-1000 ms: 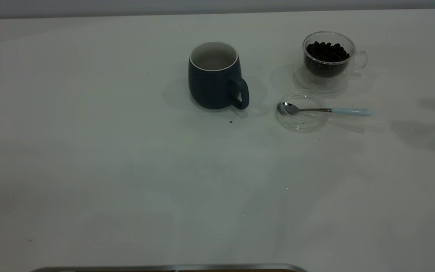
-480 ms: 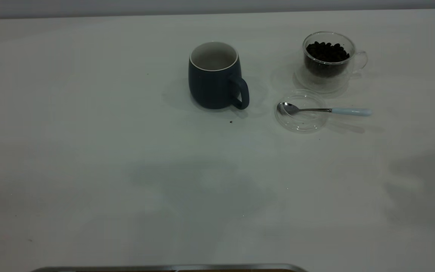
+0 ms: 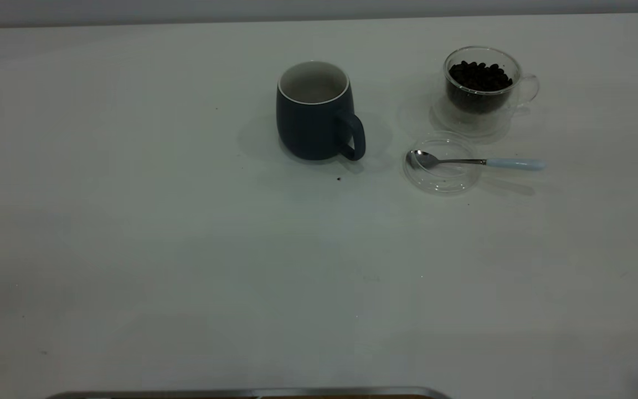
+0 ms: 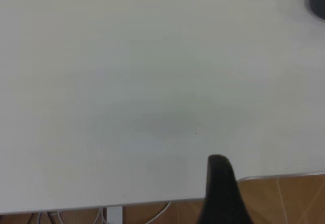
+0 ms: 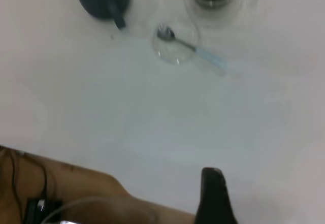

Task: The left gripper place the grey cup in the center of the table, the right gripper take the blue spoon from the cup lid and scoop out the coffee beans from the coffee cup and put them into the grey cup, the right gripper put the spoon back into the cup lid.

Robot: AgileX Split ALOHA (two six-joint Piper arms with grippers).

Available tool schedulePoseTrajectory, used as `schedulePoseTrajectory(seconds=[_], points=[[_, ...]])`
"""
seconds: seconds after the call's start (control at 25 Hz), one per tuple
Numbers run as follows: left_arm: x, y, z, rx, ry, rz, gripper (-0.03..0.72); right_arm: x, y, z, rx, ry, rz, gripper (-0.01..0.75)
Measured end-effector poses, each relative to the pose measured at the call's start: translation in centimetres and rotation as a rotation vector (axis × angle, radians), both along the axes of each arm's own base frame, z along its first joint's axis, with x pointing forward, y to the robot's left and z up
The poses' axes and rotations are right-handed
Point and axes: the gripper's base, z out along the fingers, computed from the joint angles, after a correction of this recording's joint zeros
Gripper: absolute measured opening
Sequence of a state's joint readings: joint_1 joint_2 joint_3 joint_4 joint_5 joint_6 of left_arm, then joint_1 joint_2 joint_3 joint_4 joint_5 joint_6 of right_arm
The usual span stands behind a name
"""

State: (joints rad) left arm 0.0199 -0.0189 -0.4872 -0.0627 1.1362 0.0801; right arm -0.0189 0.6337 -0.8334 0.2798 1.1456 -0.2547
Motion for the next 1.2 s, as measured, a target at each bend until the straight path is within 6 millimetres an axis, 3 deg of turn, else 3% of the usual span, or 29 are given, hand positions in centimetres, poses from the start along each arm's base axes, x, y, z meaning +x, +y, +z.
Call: schedulePoseTrajectory(seconds=[0.24, 0.44, 0.68, 1.0, 1.2], points=[[0.0, 0.0, 0.0, 0.0, 0.0, 0.0, 0.567, -6.1, 0.0, 1.0, -0.018, -0.196, -0.002, 0.588], [0.0, 0.0, 0.0, 0.0, 0.0, 0.0, 0.567, -9.1, -0.4, -0.9, -0.076, -0.248, -0.018, 0.588], [0.0, 0.0, 0.0, 0.0, 0.0, 0.0, 0.567, -9.3, -0.7, -5.3, -0.078, -0.184, -0.065, 0.588], [0.0, 0.0, 0.0, 0.0, 0.0, 0.0, 0.567, -10.5, -1.2, -6.4, -0.073, -0.328, -0.057, 0.588], [0.0, 0.0, 0.0, 0.0, 0.0, 0.0, 0.567, -9.7, -1.2, -8.1, -0.045, -0.273, -0.083, 0.588]])
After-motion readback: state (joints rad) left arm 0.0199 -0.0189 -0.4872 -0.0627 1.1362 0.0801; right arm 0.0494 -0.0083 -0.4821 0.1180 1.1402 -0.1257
